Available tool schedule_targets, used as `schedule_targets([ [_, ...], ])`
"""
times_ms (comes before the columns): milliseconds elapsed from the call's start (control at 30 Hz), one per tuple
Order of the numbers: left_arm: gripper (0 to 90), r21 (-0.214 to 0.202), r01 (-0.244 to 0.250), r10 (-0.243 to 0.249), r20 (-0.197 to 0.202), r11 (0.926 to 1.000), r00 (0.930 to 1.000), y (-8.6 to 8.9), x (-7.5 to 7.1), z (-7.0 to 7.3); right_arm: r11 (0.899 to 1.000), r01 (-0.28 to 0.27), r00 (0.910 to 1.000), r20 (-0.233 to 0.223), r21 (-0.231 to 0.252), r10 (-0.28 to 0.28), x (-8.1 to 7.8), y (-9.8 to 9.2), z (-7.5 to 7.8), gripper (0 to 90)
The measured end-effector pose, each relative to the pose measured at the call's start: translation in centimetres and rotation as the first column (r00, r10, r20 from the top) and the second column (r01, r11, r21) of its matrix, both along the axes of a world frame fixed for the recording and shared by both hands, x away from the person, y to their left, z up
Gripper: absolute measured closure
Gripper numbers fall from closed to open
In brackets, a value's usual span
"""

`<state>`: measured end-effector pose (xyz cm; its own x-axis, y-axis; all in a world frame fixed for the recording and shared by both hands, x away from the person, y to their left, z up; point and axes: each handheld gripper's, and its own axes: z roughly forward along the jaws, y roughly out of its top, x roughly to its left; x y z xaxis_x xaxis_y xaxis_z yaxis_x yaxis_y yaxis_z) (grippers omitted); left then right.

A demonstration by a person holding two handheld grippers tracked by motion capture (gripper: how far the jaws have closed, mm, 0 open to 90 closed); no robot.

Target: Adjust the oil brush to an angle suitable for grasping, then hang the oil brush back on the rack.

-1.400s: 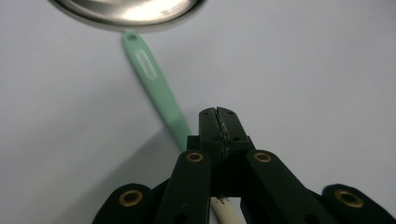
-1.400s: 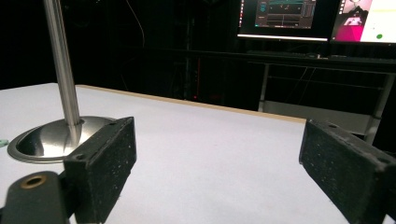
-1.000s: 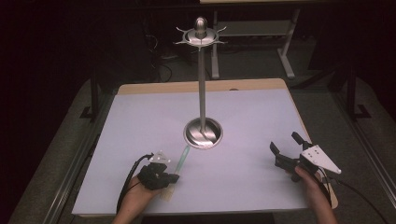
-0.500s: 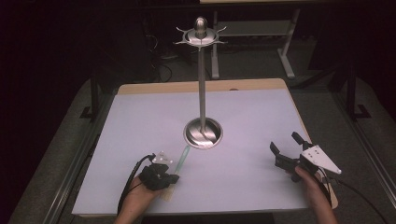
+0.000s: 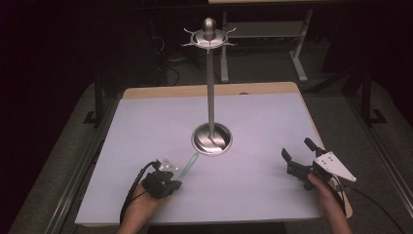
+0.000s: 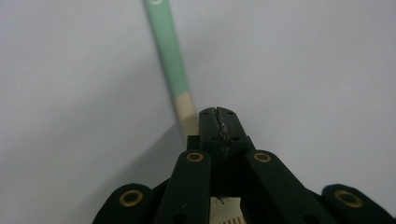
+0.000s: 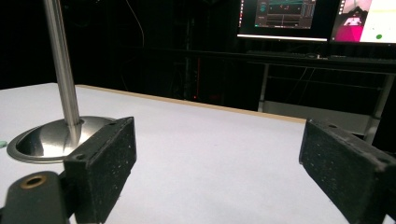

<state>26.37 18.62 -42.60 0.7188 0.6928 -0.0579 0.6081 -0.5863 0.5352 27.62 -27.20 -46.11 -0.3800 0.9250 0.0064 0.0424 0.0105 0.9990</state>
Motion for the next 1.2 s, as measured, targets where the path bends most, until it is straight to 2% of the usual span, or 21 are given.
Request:
schedule_targets([
  [33, 89.9, 0.013, -0.007, 0.007, 0.004, 0.9999, 1.0000, 0.3, 0.1, 0.1, 1.000, 0.000, 1.0000, -0.002, 0.002, 0.000, 0.0, 0.0, 0.0, 10.4],
  [267, 89.9, 0.025, -0.046, 0.046, 0.021, 0.9986, 0.9987, 1.6, 0.7, 0.1, 1.000, 0.000, 1.0000, -0.001, 0.000, 0.000, 0.0, 0.0, 0.0, 10.4],
  [400, 89.9, 0.019, -0.087, 0.086, 0.033, 0.9960, 0.9957, 2.2, 1.1, 0.0, 1.000, 0.000, 1.0000, 0.001, 0.000, 0.000, 0.0, 0.0, 0.0, 10.4],
  [433, 89.9, 0.028, -0.091, 0.090, 0.035, 0.9954, 0.9953, 2.4, 1.2, 0.0, 1.000, -0.001, 1.0000, 0.000, -0.001, 0.001, 0.0, 0.0, 0.0, 10.4],
  [533, 89.9, 0.022, -0.102, 0.101, 0.042, 0.9945, 0.9939, 2.8, 1.5, 0.0, 1.000, -0.001, 1.0000, 0.000, -0.001, 0.001, 0.0, 0.0, 0.0, 10.4],
  [633, 89.9, 0.014, -0.093, 0.092, 0.035, 0.9956, 0.9952, 3.0, 1.5, 0.0, 1.000, -0.001, 1.0000, -0.001, -0.001, 0.001, 0.0, 0.0, 0.0, 10.4],
  [700, 89.8, -0.018, -0.075, 0.076, 0.025, 0.9970, 0.9968, 3.2, 1.6, 0.2, 1.000, -0.001, 1.0000, -0.001, -0.001, 0.001, 0.0, 0.0, 0.0, 10.4],
  [867, 89.8, -0.040, -0.062, 0.063, 0.029, 0.9973, 0.9975, 3.4, 1.9, 0.8, 1.000, -0.001, 1.0000, 0.000, -0.002, 0.001, 0.0, 0.0, 0.0, 10.4],
  [967, 89.5, -0.071, -0.046, 0.047, 0.013, 0.9964, 0.9988, 3.6, 2.2, 1.1, 1.000, 0.000, 1.0000, -0.001, -0.002, 0.000, 0.0, 0.0, 0.0, 10.4],
  [1033, 82.8, -0.066, -0.023, 0.023, 0.002, 0.9976, 0.9997, 3.7, 2.4, 1.3, 1.000, -0.001, 1.0000, -0.001, -0.003, 0.001, 0.0, 0.0, 0.0, 10.4],
  [1200, 75.9, -0.069, 0.008, -0.008, -0.011, 0.9976, 0.9999, 3.6, 3.0, 1.6, 1.000, -0.002, 1.0000, -0.001, -0.006, 0.002, 0.0, 0.0, 0.0, 10.4],
])
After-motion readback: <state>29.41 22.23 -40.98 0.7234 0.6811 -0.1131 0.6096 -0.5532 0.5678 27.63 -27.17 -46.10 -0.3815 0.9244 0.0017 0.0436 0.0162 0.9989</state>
